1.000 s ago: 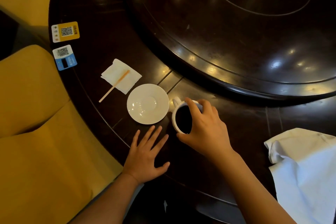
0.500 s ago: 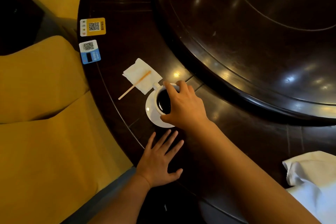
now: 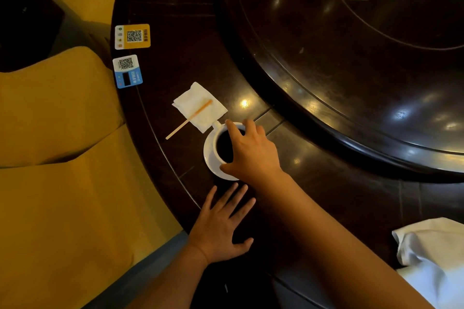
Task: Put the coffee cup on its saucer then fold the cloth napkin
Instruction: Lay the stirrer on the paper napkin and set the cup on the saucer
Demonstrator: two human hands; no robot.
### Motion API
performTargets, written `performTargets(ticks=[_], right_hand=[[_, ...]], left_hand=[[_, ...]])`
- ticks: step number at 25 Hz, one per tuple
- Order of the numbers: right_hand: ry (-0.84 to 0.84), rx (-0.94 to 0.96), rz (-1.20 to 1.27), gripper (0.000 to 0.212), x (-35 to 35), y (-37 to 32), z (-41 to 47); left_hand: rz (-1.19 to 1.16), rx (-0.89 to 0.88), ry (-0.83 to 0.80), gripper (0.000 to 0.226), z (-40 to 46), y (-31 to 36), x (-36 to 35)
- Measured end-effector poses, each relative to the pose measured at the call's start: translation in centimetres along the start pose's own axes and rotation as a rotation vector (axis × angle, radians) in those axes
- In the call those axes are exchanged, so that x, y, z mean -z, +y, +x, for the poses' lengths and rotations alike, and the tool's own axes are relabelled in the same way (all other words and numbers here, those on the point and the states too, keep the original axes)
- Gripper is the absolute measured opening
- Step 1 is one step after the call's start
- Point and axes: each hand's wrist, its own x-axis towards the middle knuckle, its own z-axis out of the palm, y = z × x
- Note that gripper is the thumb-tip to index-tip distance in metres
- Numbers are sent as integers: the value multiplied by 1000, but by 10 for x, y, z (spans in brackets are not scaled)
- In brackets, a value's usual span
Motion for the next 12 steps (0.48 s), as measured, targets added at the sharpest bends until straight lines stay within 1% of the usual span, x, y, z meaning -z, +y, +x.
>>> performTargets(ticks=[12], right_hand=[[2, 21, -6, 97, -3, 3, -1]], left_hand=[[2, -7, 0, 85, 0, -1, -1]])
